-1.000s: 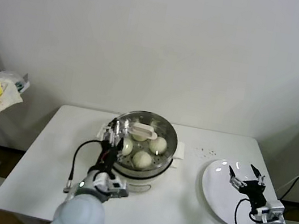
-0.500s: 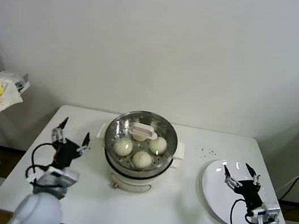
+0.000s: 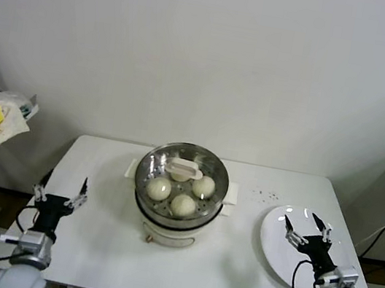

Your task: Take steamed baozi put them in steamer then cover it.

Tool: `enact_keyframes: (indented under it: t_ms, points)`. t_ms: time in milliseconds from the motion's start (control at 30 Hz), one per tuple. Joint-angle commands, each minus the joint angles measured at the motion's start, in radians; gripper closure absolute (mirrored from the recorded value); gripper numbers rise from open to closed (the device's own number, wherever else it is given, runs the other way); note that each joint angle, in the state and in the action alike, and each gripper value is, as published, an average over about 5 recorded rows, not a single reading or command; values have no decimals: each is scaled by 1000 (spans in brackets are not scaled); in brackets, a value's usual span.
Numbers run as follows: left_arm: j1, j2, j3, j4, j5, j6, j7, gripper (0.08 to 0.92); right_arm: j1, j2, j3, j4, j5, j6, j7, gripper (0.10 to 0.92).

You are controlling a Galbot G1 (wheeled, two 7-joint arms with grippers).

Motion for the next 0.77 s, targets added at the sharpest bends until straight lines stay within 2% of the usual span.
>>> enact_keyframes:
  t_ms: [33,767]
  points:
    - [32,-31,-79,90,-153,-159,36,177,-19,17,11,7,-10,41,-24,203]
    - [25,-26,-53,84,-138,-159,84,177,-14,62,19,-11,-31,71,-34,203]
